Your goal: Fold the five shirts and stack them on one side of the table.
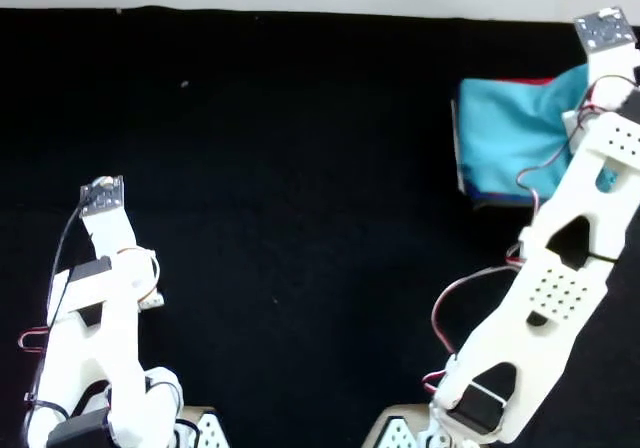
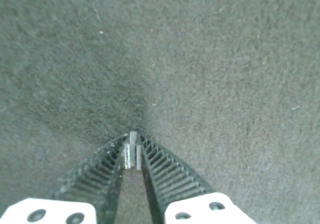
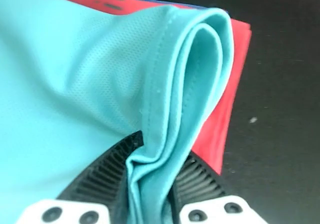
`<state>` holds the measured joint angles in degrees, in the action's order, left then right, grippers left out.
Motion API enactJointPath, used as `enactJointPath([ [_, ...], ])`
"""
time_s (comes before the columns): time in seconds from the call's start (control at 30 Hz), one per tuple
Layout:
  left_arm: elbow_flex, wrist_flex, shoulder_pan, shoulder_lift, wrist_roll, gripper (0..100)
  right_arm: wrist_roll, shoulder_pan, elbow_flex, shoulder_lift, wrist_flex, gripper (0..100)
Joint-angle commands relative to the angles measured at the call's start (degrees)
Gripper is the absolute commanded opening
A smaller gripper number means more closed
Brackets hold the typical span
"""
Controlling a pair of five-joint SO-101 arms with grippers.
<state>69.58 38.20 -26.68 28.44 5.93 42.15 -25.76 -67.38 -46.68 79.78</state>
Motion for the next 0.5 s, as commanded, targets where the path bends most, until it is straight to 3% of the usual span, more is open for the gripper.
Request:
enactJointPath([
  [0.0,0.04,-1.23,0.22,-0.13,0.18,1,1.23,-1.45,-2.95,0.48,-3.38,0.6],
  [0.4,0.04,-1.23,0.22,-0.13,0.18,1,1.49,-1.98,-2.68,0.13,-6.99,0.7],
  [0.47,0.04,-1.23,0.22,-0.13,0.18,1,1.41,-1.80,-2.68,0.13,-6.99,4.3],
])
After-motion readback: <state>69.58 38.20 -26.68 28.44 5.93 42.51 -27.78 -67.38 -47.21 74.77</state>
